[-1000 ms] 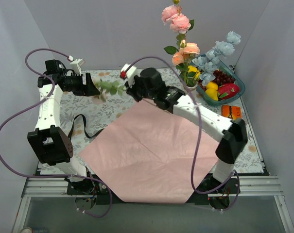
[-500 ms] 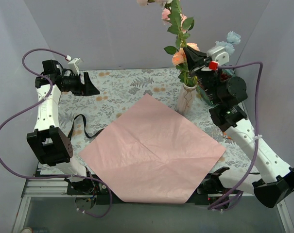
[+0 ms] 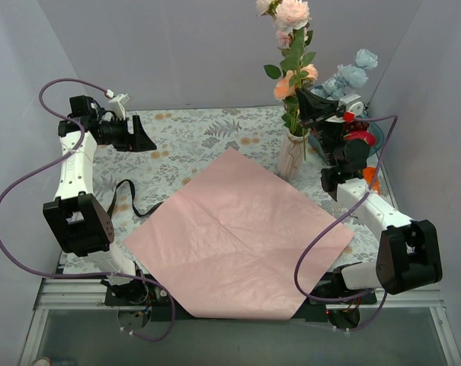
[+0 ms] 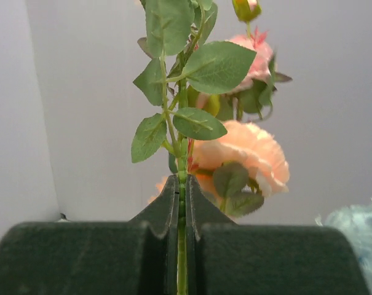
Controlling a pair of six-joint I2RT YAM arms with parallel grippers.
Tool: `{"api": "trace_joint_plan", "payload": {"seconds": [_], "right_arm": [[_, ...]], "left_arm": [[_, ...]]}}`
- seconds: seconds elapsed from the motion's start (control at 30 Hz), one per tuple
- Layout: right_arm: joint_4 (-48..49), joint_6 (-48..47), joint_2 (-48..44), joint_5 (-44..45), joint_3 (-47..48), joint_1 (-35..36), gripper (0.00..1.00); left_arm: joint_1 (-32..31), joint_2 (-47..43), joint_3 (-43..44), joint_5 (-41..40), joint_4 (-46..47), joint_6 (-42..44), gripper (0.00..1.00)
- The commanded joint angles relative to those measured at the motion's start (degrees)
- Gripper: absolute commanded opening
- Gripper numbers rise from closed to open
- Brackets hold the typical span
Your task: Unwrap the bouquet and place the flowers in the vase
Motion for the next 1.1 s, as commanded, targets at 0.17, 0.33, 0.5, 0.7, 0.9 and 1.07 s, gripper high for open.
{"api": "trace_joint_plan", "payload": {"seconds": [0.17, 0.33, 0.5, 0.7, 0.9, 1.07], "right_arm": [[29.08, 9.95, -2.83, -7.15, 4.67, 0.1, 0.01], [32.32, 3.0, -2.05, -5.2, 8.09, -0.6, 0.01], [40.13, 6.5, 2.44, -7.84, 12.66, -2.01, 0.01], [32.53, 16.35, 0.87, -17.32, 14.25, 0.88, 0.01], [10.37, -1.38, -4.15, -19.28, 12.58, 14.85, 0.01], [6.24, -2.46, -3.89, -15.93, 11.79, 20.14, 0.01]], "left_arm": [[0.24, 0.65, -1.14, -0.24, -0.09, 1.74, 0.71], [0.24, -0.05, -1.32, -0.59, -0.71, 2.09, 0.71], [0.24, 1.26, 2.35, 0.02, -2.63, 2.01, 0.72], [-3.0, 4.42, 17.82, 7.05, 0.77, -9.4, 0.72], [-18.88, 6.54, 28.92, 3.56, 3.94, -17.14, 0.73], [-27.35, 5.66, 29.53, 0.29, 7.11, -19.35, 0.73]]}}
